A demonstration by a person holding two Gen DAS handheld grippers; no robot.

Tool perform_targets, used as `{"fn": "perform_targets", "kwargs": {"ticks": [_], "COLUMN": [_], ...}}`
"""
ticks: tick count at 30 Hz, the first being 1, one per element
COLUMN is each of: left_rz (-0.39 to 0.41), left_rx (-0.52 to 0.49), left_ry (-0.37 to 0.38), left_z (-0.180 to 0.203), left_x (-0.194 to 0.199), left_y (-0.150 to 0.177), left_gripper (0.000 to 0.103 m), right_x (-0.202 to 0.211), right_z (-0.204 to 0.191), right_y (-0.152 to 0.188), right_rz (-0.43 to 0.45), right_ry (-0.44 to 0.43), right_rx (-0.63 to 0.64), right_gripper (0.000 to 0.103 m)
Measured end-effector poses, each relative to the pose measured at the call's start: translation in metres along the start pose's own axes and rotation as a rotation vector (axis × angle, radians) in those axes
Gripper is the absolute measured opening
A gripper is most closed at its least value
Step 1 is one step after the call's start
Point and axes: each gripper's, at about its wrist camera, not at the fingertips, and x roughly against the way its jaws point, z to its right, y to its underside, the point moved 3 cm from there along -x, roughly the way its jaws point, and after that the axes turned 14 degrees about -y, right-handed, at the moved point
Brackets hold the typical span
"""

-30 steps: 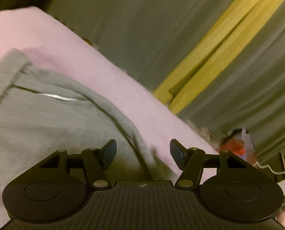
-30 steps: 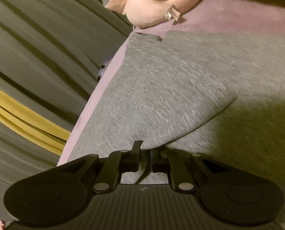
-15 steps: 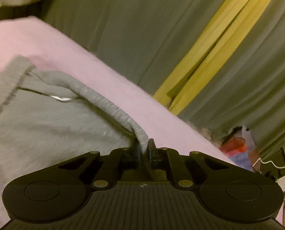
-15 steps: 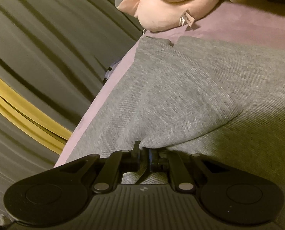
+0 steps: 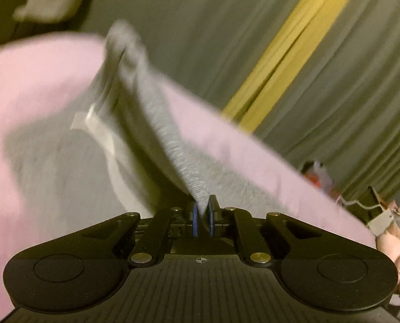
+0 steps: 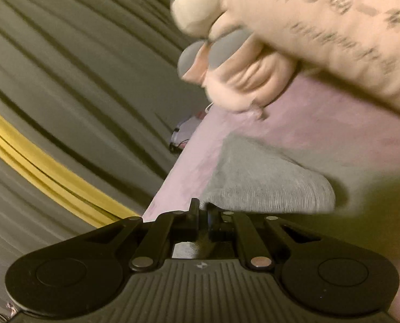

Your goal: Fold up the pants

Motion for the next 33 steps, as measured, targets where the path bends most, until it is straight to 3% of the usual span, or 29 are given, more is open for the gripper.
{"fn": "perform_targets", "kwargs": {"ticks": [3, 6, 7, 8, 10, 11, 12, 16, 17, 18, 19, 20, 21, 25, 28, 32, 33], "left_rz": [-0.076, -0.062, -0.049, -0.046, -0.036, -0.03, -0.027, -0.049, -0.05, -0.051, -0.057, -0.063, -0.065, -0.062, -0.07, -0.076, -0.076], "left_rx": [-0.022, 0.003, 0.023, 0.04, 0.083, 0.102, 0.118, 0.215, 0.242, 0.264, 0.276, 0.277, 0.266, 0.24, 0.253, 0.243, 0.24], "left_ry": [-0.07, -0.097, -0.115, -0.121, -0.137, -0.15, -0.159, -0.17, -0.175, -0.174, -0.178, -0.183, -0.188, -0.176, -0.171, -0.173, -0.173], "left_z": [-0.007, -0.01, -0.013, -0.016, -0.025, -0.027, -0.031, -0.046, -0.051, -0.056, -0.057, -0.06, -0.06, -0.072, -0.076, -0.078, -0.078], "left_x": [-0.012, -0.016, -0.017, -0.018, -0.023, -0.027, -0.032, -0.052, -0.055, -0.058, -0.061, -0.063, -0.064, -0.053, -0.052, -0.051, -0.05], "left_y": [0.029, 0.033, 0.03, 0.026, 0.017, 0.013, 0.009, -0.004, -0.004, -0.006, -0.008, -0.01, -0.012, -0.01, -0.009, -0.006, -0.007], "left_gripper": [0.011, 0.02, 0.027, 0.045, 0.062, 0.064, 0.064, 0.062, 0.06, 0.057, 0.045, 0.031, 0.028, 0.028, 0.028, 0.027, 0.027], "right_x": [-0.001, -0.01, -0.012, -0.013, -0.016, -0.019, -0.02, -0.026, -0.027, -0.028, -0.028, -0.027, -0.029, -0.039, -0.046, -0.045, -0.043], "right_z": [0.012, 0.031, 0.035, 0.038, 0.041, 0.041, 0.041, 0.041, 0.04, 0.038, 0.035, 0.033, 0.03, 0.032, 0.039, 0.051, 0.051], "right_y": [0.009, 0.023, 0.024, 0.024, 0.023, 0.021, 0.021, 0.02, 0.02, 0.02, 0.019, 0.018, 0.017, 0.01, 0.009, 0.007, 0.005], "right_rz": [-0.092, -0.186, -0.197, -0.201, -0.212, -0.216, -0.222, -0.214, -0.206, -0.196, -0.186, -0.182, -0.184, -0.204, -0.225, -0.191, -0.178], "right_ry": [0.134, 0.229, 0.234, 0.221, 0.209, 0.208, 0.206, 0.178, 0.17, 0.163, 0.16, 0.159, 0.162, 0.19, 0.234, 0.221, 0.219], "right_rx": [0.065, 0.02, -0.002, -0.023, -0.041, -0.04, -0.034, -0.037, -0.038, -0.032, -0.016, 0.0, 0.013, -0.022, -0.053, -0.122, -0.131], "right_gripper": [0.005, 0.01, 0.01, 0.01, 0.022, 0.034, 0.039, 0.037, 0.033, 0.018, 0.009, 0.007, 0.007, 0.014, 0.03, 0.027, 0.011]}}
